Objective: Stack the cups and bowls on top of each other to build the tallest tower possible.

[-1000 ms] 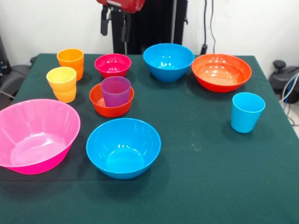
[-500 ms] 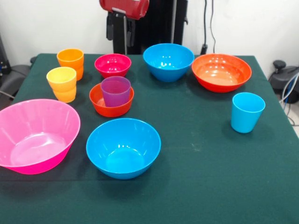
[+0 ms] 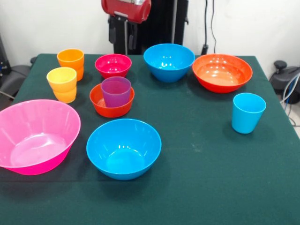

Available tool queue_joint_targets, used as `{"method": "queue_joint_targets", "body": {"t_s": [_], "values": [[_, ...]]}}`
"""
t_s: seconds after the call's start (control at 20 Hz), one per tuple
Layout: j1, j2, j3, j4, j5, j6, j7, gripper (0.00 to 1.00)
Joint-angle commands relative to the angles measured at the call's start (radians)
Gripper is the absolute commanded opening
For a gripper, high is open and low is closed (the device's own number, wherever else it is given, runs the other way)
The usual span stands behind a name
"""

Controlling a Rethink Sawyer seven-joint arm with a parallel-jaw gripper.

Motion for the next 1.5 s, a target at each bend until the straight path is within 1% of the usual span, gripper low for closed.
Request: {"method": "queue_joint_targets", "body": {"t_s": [0.05, 0.2, 0.3, 0.45, 0.55, 0.7, 0.85, 1.1, 1.5], "values": [[0.002, 0.152, 0.078, 0.016, 0.000, -0.101, 0.104, 1.00], [-0.010, 0.197, 0.095, 0.015, 0.010, -0.124, 0.105, 1.00], [-0.008, 0.224, 0.092, 0.018, 0.014, -0.151, 0.119, 1.00], [-0.019, 0.286, 0.107, 0.021, 0.023, -0.177, 0.124, 1.00], [-0.014, 0.330, 0.102, 0.017, 0.020, -0.206, 0.132, 1.00], [0.001, 0.366, 0.086, 0.006, 0.021, -0.242, 0.148, 1.00], [0.024, 0.372, 0.066, 0.004, 0.027, -0.257, 0.160, 1.00], [0.034, 0.373, 0.062, 0.013, 0.038, -0.256, 0.164, 1.00], [0.071, 0.341, 0.023, 0.008, 0.047, -0.187, 0.154, 1.00]]}}
